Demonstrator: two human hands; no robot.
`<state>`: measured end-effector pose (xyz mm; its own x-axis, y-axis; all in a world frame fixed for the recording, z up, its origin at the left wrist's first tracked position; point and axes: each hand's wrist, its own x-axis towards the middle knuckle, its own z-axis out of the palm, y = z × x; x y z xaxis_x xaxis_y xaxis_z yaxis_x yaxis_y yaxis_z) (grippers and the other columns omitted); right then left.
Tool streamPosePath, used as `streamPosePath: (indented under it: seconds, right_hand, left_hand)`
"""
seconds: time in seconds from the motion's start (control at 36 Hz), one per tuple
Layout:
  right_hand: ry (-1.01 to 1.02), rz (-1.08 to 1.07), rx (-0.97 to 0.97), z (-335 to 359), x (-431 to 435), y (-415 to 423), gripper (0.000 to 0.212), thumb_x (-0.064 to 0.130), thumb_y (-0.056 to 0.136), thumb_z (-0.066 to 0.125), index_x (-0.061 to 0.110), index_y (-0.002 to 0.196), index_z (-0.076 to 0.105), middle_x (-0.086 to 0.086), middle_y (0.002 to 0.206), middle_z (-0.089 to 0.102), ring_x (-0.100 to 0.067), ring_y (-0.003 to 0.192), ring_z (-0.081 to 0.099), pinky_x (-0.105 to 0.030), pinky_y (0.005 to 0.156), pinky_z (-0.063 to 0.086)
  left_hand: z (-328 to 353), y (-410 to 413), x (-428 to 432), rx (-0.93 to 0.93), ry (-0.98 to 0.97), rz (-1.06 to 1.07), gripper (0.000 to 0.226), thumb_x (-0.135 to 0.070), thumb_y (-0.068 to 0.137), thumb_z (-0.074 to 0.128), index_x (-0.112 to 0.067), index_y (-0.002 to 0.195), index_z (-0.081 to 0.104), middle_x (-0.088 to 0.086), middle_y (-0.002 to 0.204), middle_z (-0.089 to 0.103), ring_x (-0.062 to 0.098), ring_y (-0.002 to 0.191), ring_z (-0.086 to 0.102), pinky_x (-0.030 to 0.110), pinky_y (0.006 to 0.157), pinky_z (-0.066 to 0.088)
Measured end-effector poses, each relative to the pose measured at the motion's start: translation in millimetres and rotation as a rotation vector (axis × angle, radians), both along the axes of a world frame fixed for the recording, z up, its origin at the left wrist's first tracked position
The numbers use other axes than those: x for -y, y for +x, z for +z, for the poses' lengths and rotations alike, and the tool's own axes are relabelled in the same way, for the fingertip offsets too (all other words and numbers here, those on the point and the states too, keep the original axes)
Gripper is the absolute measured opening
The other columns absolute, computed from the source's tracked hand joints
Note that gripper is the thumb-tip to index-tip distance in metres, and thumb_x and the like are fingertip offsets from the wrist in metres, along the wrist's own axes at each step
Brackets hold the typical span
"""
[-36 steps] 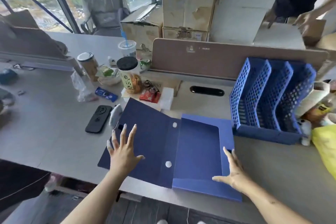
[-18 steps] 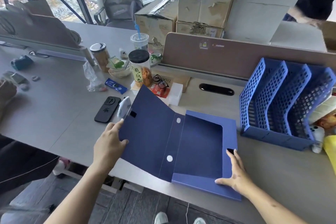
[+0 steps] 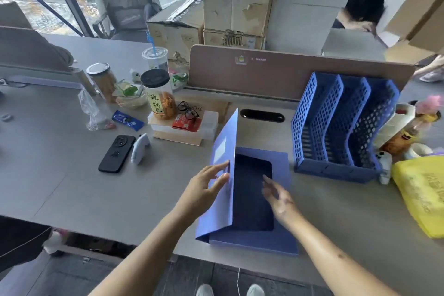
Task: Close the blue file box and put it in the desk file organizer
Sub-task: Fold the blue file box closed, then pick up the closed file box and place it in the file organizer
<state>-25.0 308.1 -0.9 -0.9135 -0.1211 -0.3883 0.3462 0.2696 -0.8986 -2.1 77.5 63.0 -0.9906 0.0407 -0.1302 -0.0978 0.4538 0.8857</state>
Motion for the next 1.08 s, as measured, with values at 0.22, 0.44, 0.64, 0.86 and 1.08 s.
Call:
streamPosePath:
  seconds: [0.22, 0.44, 0.64, 0.86, 1.08]
  right_hand:
    - [-0.115, -0.316, -0.108, 25, 4, 1, 0.033, 0.020, 0.097, 0.049, 0.016, 0.129, 0.057, 0.006, 0.119, 0.059, -0.006, 0.108, 0.056, -0.004, 0.081, 0.043]
    - [-0.110, -0.322, -0.031, 14, -13, 19, 0.049, 0.003, 0.092, 0.050, 0.018, 0.138, 0.043, -0.004, 0.128, 0.060, -0.019, 0.114, 0.060, -0.020, 0.088, 0.054]
    - [-0.005, -0.292, 0.075, 5, -34, 29, 0.058, 0.023, 0.088, 0.062, 0.032, 0.141, 0.041, 0.017, 0.131, 0.047, -0.007, 0.124, 0.045, -0.027, 0.099, 0.037]
    - [0.032, -0.272, 0.233, -10, -52, 25, 0.064, 0.025, 0.087, 0.062, 0.040, 0.144, 0.035, 0.007, 0.152, 0.037, -0.019, 0.136, 0.040, -0.030, 0.101, 0.036]
    - [0.062, -0.210, 0.301, -16, -61, 18, 0.072, 0.025, 0.088, 0.061, 0.036, 0.149, 0.025, 0.002, 0.158, 0.027, -0.019, 0.143, 0.031, -0.031, 0.104, 0.031]
  left_hand:
    - [-56, -23, -39, 0.039, -0.275, -0.013, 0.069, -0.053, 0.087, 0.060, -0.033, 0.148, 0.034, -0.012, 0.153, 0.039, 0.021, 0.139, 0.031, 0.036, 0.113, 0.029]
    - [-83, -20, -52, 0.362, -0.390, 0.127, 0.118, -0.084, 0.063, 0.057, -0.034, 0.154, 0.000, -0.002, 0.166, 0.005, 0.037, 0.150, 0.005, 0.055, 0.118, 0.015]
    - [-97, -20, -64, 0.432, -0.447, 0.151, 0.136, -0.092, 0.049, 0.057, -0.032, 0.153, -0.008, 0.003, 0.166, -0.007, 0.042, 0.149, 0.000, 0.057, 0.118, 0.009]
    - [-101, -22, -80, 0.434, -0.454, 0.154, 0.134, -0.085, 0.048, 0.066, -0.037, 0.151, -0.006, 0.004, 0.162, 0.001, 0.033, 0.144, 0.016, 0.054, 0.111, 0.027]
    - [-104, -23, -95, 0.435, -0.543, 0.172, 0.135, -0.084, 0.051, 0.066, -0.036, 0.151, -0.010, 0.007, 0.163, -0.004, 0.036, 0.143, 0.017, 0.056, 0.107, 0.030]
